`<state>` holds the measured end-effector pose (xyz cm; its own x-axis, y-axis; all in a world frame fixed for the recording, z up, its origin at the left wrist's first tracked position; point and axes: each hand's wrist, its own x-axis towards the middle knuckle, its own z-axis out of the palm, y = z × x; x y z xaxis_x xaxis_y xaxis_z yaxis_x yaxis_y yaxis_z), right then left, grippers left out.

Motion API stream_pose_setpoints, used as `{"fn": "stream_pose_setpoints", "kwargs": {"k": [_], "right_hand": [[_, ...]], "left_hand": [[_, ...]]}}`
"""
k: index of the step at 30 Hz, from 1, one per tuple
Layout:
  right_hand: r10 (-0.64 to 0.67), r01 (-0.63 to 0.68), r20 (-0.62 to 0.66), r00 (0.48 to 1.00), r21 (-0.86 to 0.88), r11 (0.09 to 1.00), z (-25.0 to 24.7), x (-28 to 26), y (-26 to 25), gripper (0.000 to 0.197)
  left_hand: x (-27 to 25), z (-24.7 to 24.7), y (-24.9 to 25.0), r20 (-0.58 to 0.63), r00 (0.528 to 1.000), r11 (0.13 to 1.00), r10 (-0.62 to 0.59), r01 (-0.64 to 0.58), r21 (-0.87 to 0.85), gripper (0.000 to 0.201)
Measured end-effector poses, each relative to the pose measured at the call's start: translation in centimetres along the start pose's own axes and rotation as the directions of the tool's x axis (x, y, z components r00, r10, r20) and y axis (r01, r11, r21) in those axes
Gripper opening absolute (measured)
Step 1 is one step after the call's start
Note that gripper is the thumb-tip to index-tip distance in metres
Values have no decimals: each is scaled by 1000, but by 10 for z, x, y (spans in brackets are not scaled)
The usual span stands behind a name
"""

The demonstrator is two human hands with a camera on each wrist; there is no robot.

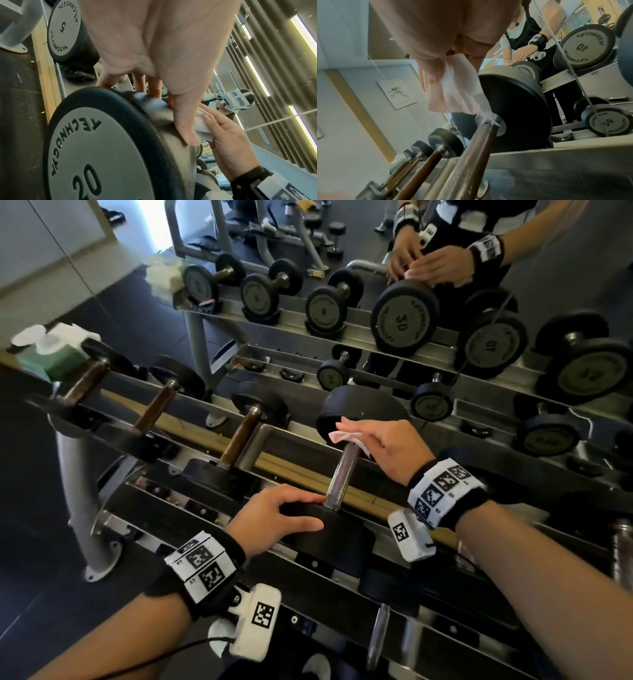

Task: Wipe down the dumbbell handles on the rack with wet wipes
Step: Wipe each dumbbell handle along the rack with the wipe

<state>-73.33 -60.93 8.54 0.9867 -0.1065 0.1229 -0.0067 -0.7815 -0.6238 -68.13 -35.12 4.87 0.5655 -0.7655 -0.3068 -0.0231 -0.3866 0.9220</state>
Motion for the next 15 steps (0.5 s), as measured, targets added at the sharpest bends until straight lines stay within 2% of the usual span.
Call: {"fn": "stream_pose_setpoints", "kwargs": {"k": [2,4,7,10,13,15], "right_hand": [[9,3,151,988,-77,997,10,-3,2,34],[69,-9,318,945,-187,982,24,-14,4,33],[44,-19,356,933,-74,997,33,-25,7,36],[12,61,446,895,-150,987,32,-20,8,44],[31,75,488,872,-195,978,29,-18,3,46],[48,96,559,828,-226,969,29,-20,-1,48]], "left_hand": [[0,1,1,-14,1000,1000,-4,4,1,40],[-1,2,2,-50,999,1000,-7,9,26,38],[-3,2,1,-102,995,994,5,6,106,39],[-5,3,-1,-102,995,988,21,-6,151,42],[-5,0,-2,-78,997,994,6,3,110,42],[-5,-1,-4,-68,998,995,6,1,104,42]]}}
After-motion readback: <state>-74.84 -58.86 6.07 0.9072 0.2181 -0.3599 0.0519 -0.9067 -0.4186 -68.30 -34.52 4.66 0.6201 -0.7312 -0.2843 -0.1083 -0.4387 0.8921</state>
